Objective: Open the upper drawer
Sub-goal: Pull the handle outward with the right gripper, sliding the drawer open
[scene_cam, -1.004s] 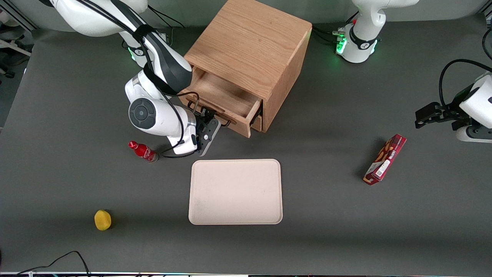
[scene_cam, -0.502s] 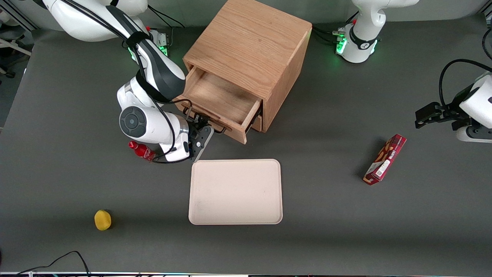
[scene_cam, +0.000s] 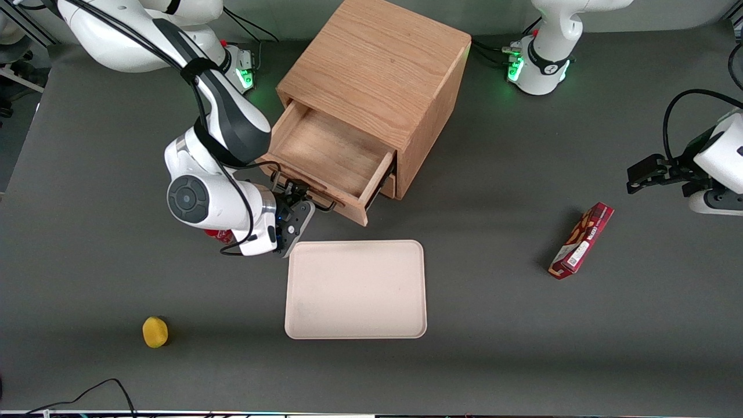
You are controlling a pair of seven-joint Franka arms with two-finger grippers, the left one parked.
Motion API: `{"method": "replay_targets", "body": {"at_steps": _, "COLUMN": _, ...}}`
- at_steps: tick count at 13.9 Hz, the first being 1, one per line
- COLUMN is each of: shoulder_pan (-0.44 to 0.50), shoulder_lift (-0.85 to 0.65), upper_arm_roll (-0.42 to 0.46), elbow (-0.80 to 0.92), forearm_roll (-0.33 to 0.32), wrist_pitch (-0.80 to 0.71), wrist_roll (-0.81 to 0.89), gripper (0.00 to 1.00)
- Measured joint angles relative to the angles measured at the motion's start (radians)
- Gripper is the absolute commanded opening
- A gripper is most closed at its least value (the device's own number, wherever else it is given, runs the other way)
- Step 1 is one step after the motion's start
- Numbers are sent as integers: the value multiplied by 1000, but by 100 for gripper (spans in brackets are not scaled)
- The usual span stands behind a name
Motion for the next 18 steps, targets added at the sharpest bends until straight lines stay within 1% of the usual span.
{"method": "replay_targets", "body": {"at_steps": 6, "shoulder_pan": 1, "shoulder_lift": 51, "upper_arm_roll": -1, "elbow": 67, "forearm_roll": -31, "wrist_pitch": -18, "wrist_roll": 0, "gripper": 100}}
{"method": "replay_targets", "body": {"at_steps": 18, "shoulder_pan": -5, "shoulder_lift": 108, "upper_arm_roll": -37, "elbow": 147, "forearm_roll": -79, "wrist_pitch": -31, "wrist_roll": -13, "gripper": 100}}
